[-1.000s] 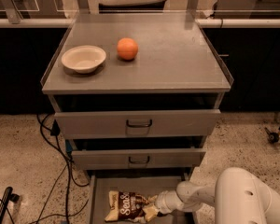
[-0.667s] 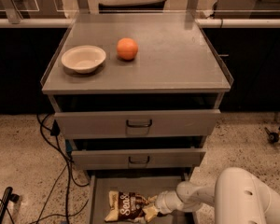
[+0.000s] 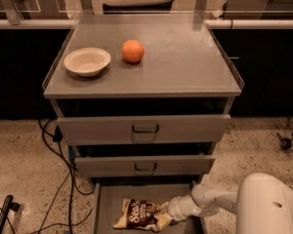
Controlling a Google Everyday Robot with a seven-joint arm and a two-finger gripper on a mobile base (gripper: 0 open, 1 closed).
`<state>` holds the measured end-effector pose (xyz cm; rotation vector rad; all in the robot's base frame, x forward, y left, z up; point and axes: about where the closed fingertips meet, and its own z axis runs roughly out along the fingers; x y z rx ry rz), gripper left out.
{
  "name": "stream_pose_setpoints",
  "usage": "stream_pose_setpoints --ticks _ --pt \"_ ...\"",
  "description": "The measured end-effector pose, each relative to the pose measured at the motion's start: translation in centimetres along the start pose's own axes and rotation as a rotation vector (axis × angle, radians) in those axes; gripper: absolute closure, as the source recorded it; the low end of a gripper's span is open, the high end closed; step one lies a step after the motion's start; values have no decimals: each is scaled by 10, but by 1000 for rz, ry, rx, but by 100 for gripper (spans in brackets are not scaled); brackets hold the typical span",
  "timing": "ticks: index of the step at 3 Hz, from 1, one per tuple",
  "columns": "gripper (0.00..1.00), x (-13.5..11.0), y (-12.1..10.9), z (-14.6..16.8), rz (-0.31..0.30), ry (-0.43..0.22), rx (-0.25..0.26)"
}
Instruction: Pick brown chip bag from bottom drawer and place on counter
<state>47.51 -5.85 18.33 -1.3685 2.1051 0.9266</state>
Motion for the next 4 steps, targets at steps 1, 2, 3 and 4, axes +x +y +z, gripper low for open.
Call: stream_pose_setpoints --ticks 1,2,3,4 --pt "100 -43 21 -62 -120 -37 1" --pt "100 -74 38 -104 -201 -58 7" --pt "100 -106 67 -162 -297 -72 22" --pt "100 -127 81 -218 -350 -76 68"
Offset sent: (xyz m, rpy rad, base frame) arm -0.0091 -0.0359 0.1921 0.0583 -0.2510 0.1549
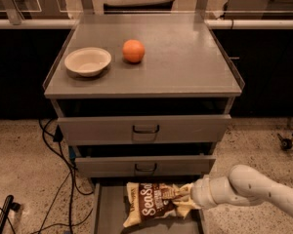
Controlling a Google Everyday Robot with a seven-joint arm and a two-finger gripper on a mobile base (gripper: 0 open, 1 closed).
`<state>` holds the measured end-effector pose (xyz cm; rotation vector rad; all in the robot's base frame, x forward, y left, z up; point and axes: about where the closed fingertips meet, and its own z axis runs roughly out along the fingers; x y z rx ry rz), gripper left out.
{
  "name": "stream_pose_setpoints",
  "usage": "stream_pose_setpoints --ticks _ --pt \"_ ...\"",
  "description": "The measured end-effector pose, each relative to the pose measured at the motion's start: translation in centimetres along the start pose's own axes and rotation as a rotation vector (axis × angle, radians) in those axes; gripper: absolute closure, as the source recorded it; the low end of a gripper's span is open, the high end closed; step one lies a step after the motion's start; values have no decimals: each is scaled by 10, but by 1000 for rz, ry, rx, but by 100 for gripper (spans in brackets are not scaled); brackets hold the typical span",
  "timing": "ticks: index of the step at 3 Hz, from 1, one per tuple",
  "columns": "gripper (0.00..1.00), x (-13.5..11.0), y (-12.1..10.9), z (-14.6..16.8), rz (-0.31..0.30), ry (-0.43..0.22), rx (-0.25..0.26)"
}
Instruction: Pick brown chip bag from bottom drawer and place on counter
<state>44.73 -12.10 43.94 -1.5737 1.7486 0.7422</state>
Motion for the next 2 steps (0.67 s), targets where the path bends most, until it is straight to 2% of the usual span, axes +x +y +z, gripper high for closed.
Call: stream_pose_setpoints --ticks 1,2 --pt "100 -26 -1 -64 -8 3 43" --pt "100 -26 -1 -64 -8 3 43"
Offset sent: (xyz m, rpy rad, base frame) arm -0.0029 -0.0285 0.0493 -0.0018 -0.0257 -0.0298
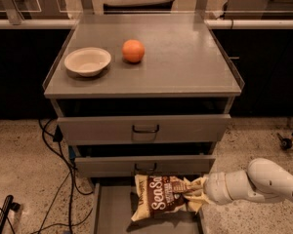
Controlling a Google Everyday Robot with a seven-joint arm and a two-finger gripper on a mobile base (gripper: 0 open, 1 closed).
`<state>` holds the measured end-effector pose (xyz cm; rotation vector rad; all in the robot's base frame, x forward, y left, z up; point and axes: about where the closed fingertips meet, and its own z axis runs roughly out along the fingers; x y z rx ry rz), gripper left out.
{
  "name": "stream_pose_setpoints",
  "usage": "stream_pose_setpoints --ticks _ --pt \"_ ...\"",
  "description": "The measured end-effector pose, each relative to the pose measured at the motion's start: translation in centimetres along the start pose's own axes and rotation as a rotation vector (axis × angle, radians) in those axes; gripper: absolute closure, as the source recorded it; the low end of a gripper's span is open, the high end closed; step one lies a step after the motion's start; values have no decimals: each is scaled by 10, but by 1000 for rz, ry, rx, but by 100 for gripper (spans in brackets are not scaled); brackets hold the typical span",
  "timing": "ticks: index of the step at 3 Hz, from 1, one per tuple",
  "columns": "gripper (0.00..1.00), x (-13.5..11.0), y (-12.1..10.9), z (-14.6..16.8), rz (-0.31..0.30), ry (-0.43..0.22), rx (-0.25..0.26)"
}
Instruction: Pick brown chip bag from bottom drawer and place on counter
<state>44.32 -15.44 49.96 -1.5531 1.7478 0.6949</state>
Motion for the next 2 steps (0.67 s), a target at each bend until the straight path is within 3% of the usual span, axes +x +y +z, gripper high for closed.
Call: stream_pose_setpoints --ticks 1,2 --pt "100 -9 -7 -4 8 -16 0" --pt "100 -49 -3 -36 -37 -39 16"
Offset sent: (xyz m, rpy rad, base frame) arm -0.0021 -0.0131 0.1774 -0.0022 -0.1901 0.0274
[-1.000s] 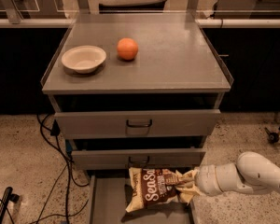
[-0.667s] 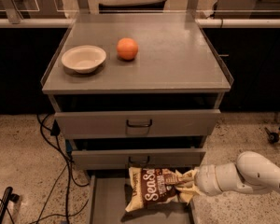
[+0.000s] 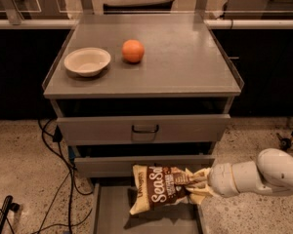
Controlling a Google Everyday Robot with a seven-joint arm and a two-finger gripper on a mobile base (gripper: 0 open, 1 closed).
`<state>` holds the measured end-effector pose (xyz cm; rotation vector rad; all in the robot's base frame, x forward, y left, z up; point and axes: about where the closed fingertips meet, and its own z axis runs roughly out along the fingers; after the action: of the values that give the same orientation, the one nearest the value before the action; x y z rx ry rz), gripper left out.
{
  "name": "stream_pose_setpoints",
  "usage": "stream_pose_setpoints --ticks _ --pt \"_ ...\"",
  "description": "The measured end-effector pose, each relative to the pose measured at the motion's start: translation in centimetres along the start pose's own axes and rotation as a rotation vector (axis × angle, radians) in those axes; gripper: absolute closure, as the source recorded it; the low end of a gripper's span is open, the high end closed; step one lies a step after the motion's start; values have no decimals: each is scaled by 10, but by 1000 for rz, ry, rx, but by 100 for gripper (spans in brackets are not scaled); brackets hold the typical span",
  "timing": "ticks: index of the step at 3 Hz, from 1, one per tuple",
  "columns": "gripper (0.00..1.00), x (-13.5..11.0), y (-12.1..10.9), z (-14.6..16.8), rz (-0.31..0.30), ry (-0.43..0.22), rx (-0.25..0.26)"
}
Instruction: Pick brown chip bag from bottom drawer and place on counter
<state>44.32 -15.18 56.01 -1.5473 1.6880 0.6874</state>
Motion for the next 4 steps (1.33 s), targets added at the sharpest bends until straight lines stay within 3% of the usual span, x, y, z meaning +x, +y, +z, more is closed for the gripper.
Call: stream_pose_setpoints --ticks 1,2,3,4 --pt "100 -76 -10 -79 -92 2 40" --pt "100 -121 -19 -128 -142 7 60" --pt "100 -165 -51 -160 -145 -18 41" --pt "100 -183 -68 -175 -180 -25 74"
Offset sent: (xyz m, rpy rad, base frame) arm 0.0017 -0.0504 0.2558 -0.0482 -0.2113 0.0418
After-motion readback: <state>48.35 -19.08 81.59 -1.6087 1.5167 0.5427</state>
